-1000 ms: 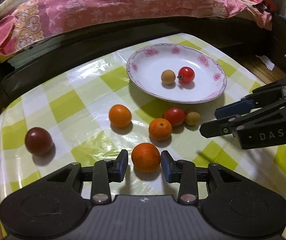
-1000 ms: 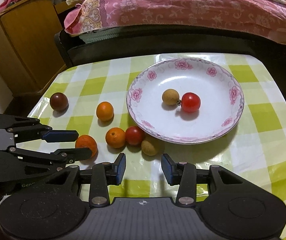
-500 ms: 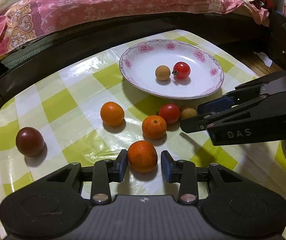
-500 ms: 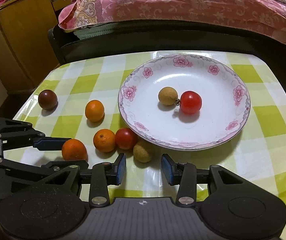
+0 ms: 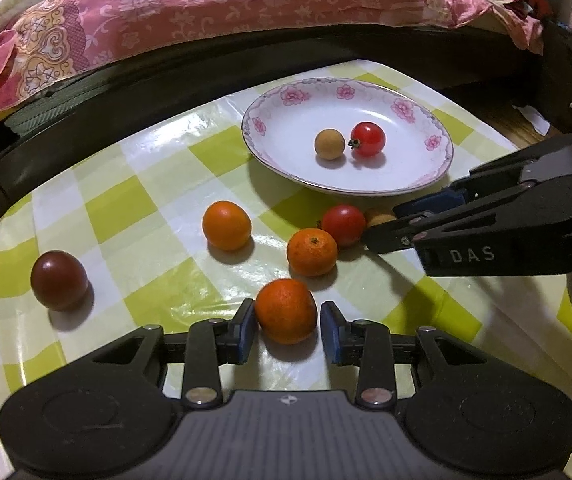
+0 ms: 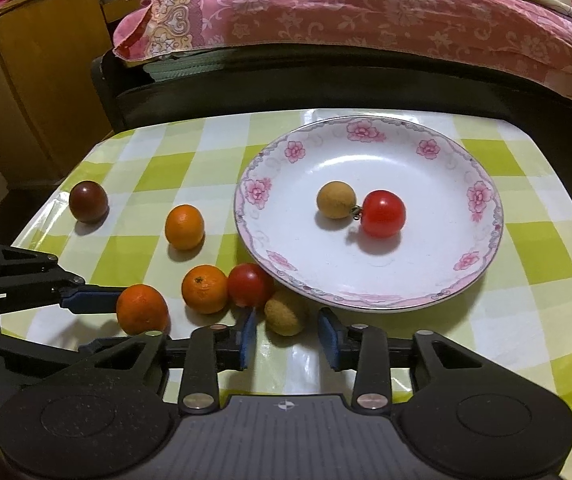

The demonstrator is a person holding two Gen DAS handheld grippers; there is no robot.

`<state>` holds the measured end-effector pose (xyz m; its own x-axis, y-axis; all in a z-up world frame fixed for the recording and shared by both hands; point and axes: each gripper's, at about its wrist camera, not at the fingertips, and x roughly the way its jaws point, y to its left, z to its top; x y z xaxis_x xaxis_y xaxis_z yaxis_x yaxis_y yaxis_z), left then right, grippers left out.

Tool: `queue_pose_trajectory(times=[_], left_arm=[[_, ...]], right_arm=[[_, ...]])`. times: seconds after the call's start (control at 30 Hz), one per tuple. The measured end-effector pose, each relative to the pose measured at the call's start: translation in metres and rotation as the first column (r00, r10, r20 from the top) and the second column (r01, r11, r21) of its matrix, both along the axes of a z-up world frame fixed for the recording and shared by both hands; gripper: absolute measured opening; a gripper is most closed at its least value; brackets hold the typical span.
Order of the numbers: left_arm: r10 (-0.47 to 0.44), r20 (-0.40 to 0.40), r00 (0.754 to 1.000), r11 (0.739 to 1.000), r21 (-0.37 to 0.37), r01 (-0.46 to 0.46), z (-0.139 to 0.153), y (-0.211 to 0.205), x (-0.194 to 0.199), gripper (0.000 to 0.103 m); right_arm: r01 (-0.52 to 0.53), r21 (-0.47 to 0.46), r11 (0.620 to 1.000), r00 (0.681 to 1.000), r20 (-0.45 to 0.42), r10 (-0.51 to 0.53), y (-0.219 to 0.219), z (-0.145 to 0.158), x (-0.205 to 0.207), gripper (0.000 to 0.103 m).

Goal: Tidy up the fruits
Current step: 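Grasp an orange tangerine with the left gripper while the right gripper grasps a tan round fruit, then carry the tangerine and tan fruit into the plate and open both grippers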

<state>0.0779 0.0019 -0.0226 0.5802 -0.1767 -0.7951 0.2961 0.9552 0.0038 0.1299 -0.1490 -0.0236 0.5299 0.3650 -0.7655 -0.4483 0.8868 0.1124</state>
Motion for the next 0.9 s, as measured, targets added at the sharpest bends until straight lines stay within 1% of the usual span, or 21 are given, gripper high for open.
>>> queue_pose_trajectory(times=[0.03,0.2,0.47,0.6,0.73,0.9], left_arm=[[0.001,0.0,1.0,1.0,-0.002,-0.001,0.0,0.0,0.0,0.041],[-0.008,-0.003,1.0,1.0,-0.01,0.008,0.001,-0.001,0.002,0.038],[-0.058,-0.02,0.998,0.998,-0.019,0.058,0.004,-0.007,-0.004,0.038],[-0.094,-0.027,0.995,0.996,-0.016,0.093,0.002,-0.014,-0.008,0.038],[-0.108,-0.022,0.994,0.994,-0.002,0.108,0.001,-0.017,-0.009,0.038],[-0.114,-0.024,0.993,0.993,-0.003,0.114,-0.001,-0.016,-0.01,0.039]], right_arm=[[-0.001,0.009,1.0,1.0,-0.008,0.001,-0.001,0.0,0.001,0.02],[-0.005,0.01,1.0,1.0,-0.021,0.005,-0.003,0.001,0.0,0.02],[-0.022,0.001,1.0,0.998,-0.055,0.022,-0.011,0.007,-0.008,0.02],[-0.044,-0.02,0.999,0.996,-0.083,0.042,-0.015,0.011,-0.017,0.02],[-0.067,-0.04,0.997,0.992,-0.111,0.062,-0.013,0.006,-0.02,0.02],[-0.078,-0.052,0.996,0.994,-0.085,0.073,-0.008,0.004,-0.021,0.021]])
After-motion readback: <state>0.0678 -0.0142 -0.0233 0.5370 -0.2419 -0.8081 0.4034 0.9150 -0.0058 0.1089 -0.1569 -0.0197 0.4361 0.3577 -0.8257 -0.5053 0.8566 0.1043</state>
